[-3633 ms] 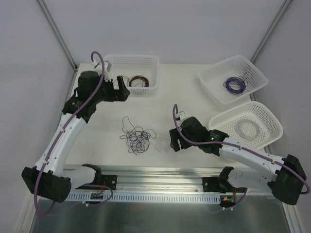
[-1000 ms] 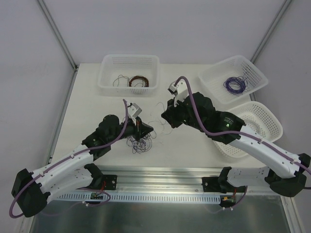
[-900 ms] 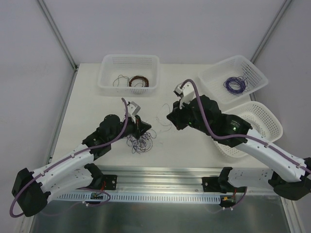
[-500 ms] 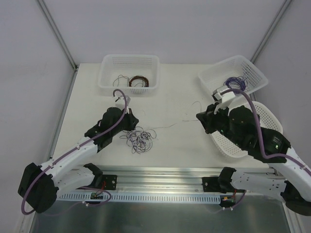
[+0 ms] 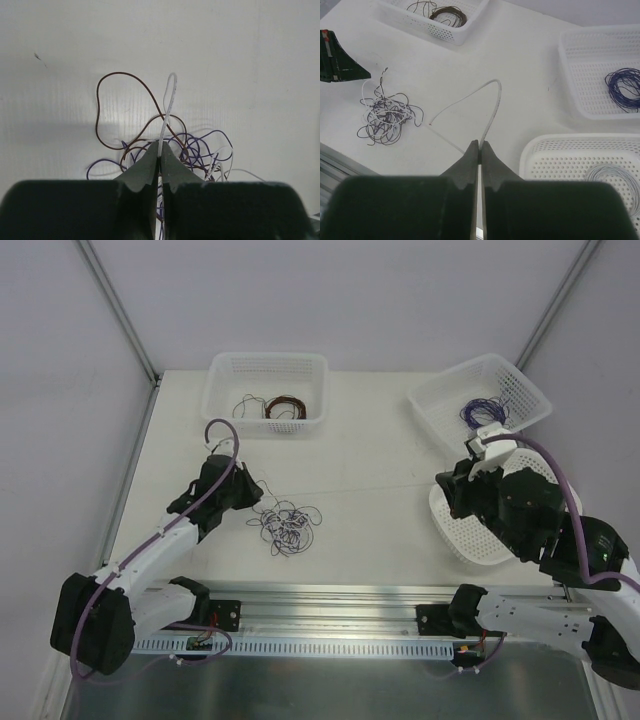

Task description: Untangle the cables

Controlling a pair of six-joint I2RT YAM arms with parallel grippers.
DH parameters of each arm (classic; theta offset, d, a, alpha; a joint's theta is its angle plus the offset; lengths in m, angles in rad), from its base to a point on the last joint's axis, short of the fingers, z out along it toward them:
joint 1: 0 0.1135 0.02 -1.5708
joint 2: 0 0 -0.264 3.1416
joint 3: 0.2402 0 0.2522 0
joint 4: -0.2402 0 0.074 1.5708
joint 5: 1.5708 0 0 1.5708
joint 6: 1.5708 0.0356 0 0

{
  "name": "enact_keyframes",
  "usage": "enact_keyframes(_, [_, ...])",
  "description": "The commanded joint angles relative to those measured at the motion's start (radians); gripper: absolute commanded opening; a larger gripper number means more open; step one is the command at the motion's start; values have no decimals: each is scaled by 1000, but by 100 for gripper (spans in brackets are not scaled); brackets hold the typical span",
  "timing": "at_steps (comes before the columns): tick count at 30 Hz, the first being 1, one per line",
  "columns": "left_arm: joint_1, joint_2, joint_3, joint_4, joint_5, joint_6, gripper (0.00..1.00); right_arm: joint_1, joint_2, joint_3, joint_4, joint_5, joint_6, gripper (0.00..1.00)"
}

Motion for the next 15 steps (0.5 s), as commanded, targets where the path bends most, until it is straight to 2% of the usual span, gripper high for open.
enact_keyframes(1, [71, -1, 1, -121, -98, 3, 0, -8, -61, 50, -8, 177, -61, 1])
enact_keyframes(3, [73, -30, 28, -115, -9, 9, 0, -9, -58, 61, 0, 168, -73, 1])
enact_keyframes(5, [73, -49, 47, -89, 103, 32, 9, -8, -35, 68, 9, 141, -79, 1])
enact_keyframes(6, [71, -68, 70, -84, 135, 56, 14, -8, -23, 71, 26, 128, -90, 1])
enact_keyframes(7, [71, -79, 82, -82, 169, 66, 25, -8, 3, 81, 35, 107, -95, 1])
enact_keyframes(10, [71, -130, 113, -82, 238, 101, 39, -9, 44, 120, 93, 69, -134, 1])
enact_keyframes(11, [71, -144, 119, -81, 248, 112, 51, -9, 76, 136, 107, 59, -145, 1])
enact_keyframes(14, [73, -196, 139, -85, 309, 164, 71, -14, 156, 222, 167, 39, -197, 1])
enact_keyframes(15, [71, -204, 150, -87, 335, 187, 73, -19, 175, 251, 173, 32, -213, 1])
